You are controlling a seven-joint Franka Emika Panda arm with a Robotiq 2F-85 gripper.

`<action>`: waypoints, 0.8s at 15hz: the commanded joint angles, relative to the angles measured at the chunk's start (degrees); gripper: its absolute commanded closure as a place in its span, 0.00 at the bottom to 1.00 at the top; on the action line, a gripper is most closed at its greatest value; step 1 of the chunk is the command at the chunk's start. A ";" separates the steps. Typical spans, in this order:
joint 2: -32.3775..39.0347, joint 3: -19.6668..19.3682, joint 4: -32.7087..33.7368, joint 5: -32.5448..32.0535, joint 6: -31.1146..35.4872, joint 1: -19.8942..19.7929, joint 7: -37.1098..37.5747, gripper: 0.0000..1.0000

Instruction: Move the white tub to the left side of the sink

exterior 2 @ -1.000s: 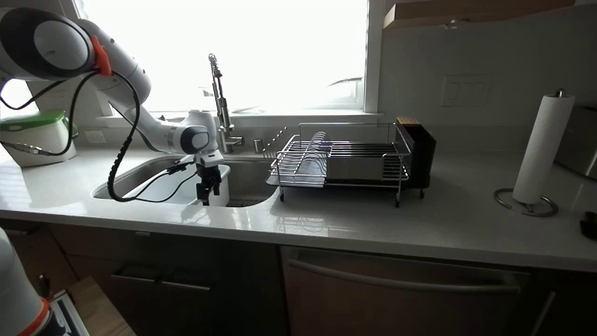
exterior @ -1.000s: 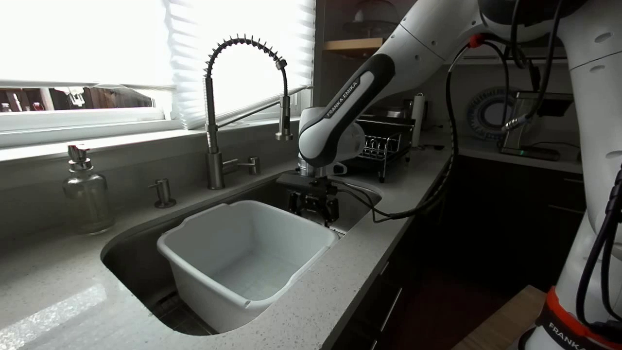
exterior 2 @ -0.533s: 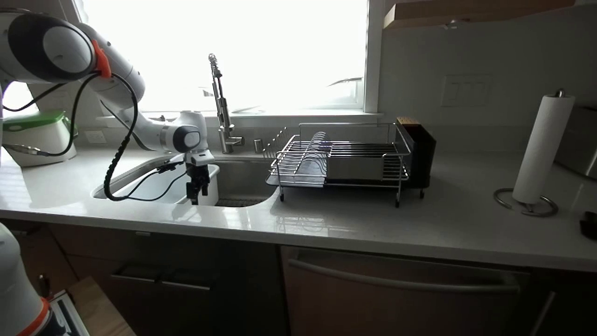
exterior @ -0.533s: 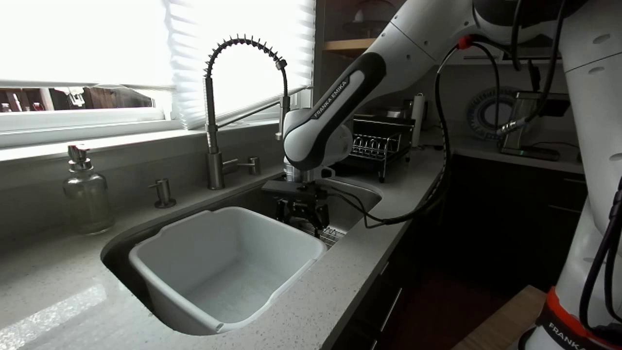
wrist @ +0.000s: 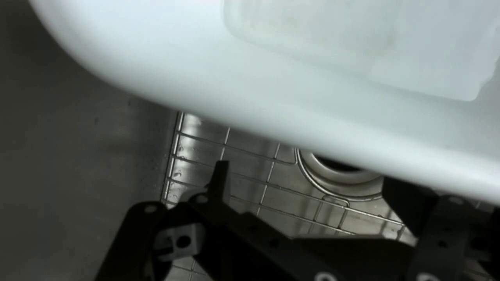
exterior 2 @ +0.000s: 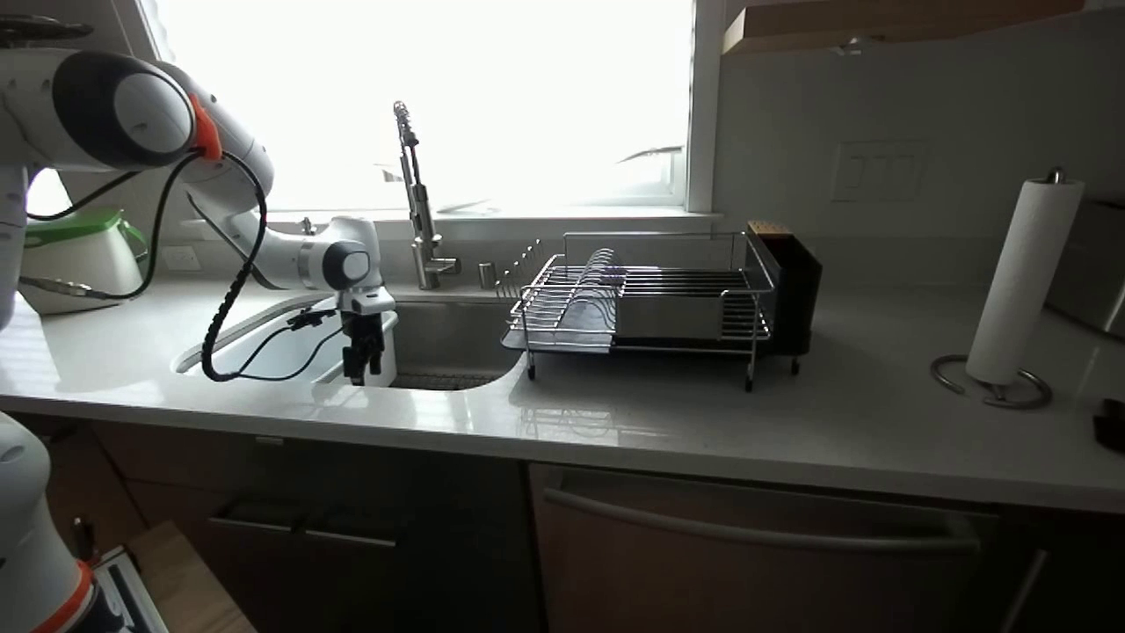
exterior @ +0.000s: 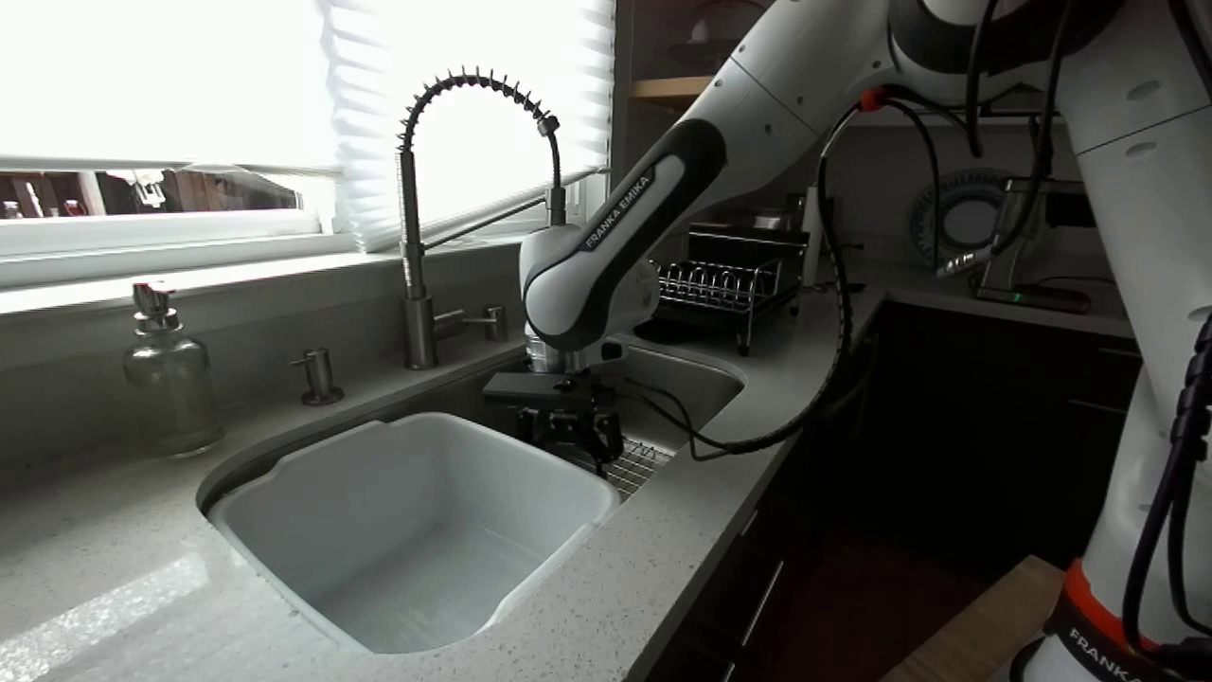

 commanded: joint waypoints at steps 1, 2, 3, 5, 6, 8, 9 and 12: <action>-0.55 -4.64 2.83 -8.81 -1.05 3.42 3.20 0.00; -1.58 -6.14 3.34 -12.75 -1.27 4.13 4.06 0.00; -2.24 -6.75 4.02 -15.01 -1.76 4.14 4.28 0.00; -4.39 -5.82 4.57 -15.90 -5.24 2.36 -0.36 0.00; -5.71 -4.65 4.41 -14.57 -7.34 1.17 -3.87 0.00; -9.97 -2.52 2.38 -11.95 -10.06 -0.94 -13.49 0.00; -11.98 -1.93 1.39 -11.38 -10.55 -1.43 -17.12 0.00; -18.36 0.00 -1.89 -8.76 -11.93 -2.79 -28.27 0.00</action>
